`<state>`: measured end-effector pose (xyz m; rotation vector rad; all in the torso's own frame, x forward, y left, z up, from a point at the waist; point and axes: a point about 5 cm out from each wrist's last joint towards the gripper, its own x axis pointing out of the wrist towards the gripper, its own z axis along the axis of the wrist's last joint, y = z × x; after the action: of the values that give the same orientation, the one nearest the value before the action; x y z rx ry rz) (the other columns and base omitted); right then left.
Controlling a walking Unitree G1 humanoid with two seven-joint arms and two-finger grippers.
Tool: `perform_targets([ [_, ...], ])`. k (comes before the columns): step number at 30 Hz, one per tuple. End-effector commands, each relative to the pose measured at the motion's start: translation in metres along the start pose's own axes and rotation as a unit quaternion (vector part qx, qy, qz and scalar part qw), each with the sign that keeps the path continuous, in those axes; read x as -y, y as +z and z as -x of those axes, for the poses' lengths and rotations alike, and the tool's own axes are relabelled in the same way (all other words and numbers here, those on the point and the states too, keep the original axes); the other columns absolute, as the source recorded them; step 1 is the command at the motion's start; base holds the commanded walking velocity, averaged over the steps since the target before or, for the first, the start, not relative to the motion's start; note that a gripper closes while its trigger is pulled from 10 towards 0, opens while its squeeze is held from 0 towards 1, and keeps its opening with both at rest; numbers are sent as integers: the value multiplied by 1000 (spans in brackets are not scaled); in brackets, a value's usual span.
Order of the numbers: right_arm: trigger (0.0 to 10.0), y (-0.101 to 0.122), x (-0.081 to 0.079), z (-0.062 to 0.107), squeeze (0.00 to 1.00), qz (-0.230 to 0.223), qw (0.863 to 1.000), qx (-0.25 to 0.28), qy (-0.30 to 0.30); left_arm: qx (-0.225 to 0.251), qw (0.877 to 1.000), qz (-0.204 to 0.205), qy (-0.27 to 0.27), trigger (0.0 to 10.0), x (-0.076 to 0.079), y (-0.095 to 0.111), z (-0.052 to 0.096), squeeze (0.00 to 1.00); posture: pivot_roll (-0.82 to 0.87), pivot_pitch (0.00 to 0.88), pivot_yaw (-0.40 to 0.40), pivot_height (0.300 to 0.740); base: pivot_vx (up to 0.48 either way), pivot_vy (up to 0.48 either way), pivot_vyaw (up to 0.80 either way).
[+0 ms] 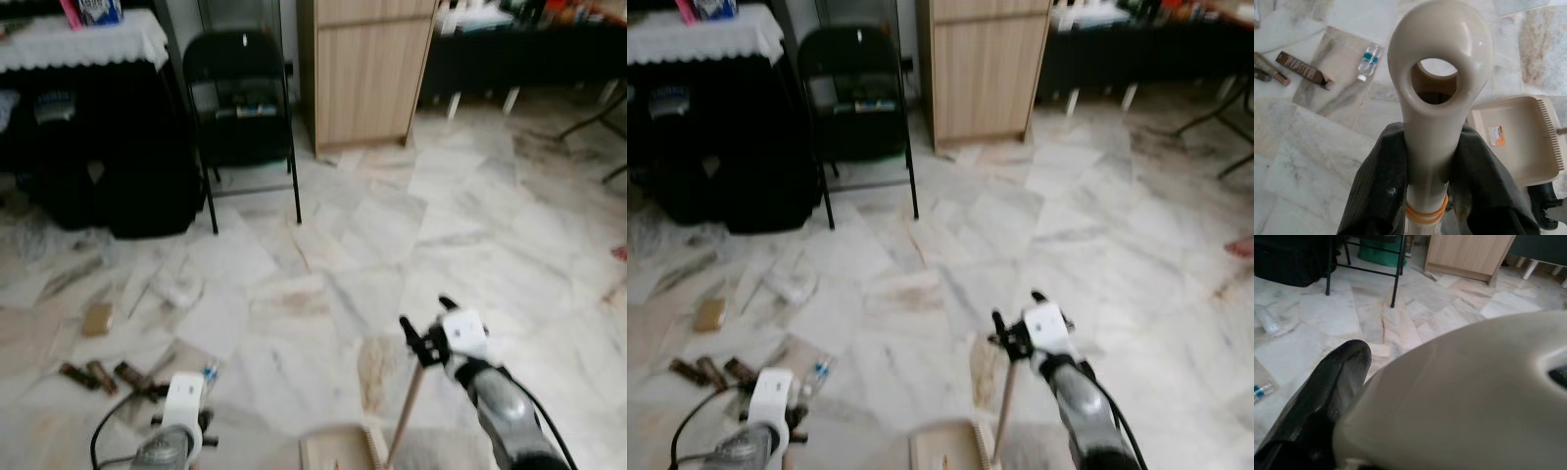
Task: Sweep floor
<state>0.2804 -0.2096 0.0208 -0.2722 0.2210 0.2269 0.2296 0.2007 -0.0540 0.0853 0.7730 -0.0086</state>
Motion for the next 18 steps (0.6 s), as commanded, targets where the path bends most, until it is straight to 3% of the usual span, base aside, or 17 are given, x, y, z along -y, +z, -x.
perform_targets([
  [1,10000,-2,0,1,0,-2,1000,-5,-6,-12,1000,-5,2,10000,-3,-9,2,0,-140,0,14,740,0,0,0],
  [5,10000,-3,0,1,0,-3,1000,-7,-12,-11,1000,-7,1,10000,-3,-9,3,0,-139,0,13,740,0,0,0],
  [6,5216,-3,0,1,0,-5,1000,-7,-12,-11,1000,-9,0,10000,-3,-9,3,0,-141,0,13,740,0,0,0],
  [7,1333,-3,0,0,0,-6,1000,-8,-13,-11,1000,-10,-1,10000,-3,-9,3,0,-139,0,11,740,0,0,0],
  [8,1333,-3,1,0,0,-6,1000,-8,-14,-10,1000,-10,-1,10000,-3,-9,3,0,-139,0,11,740,0,0,0],
  [9,0,-3,1,0,0,-5,1000,-8,-14,-10,1000,-11,-1,10000,-3,-8,2,0,-141,0,12,740,0,0,0],
  [18,0,-4,-1,-1,0,-6,1000,-13,-12,-5,1000,-29,-9,10000,0,-5,2,0,-136,0,12,740,0,0,0],
])
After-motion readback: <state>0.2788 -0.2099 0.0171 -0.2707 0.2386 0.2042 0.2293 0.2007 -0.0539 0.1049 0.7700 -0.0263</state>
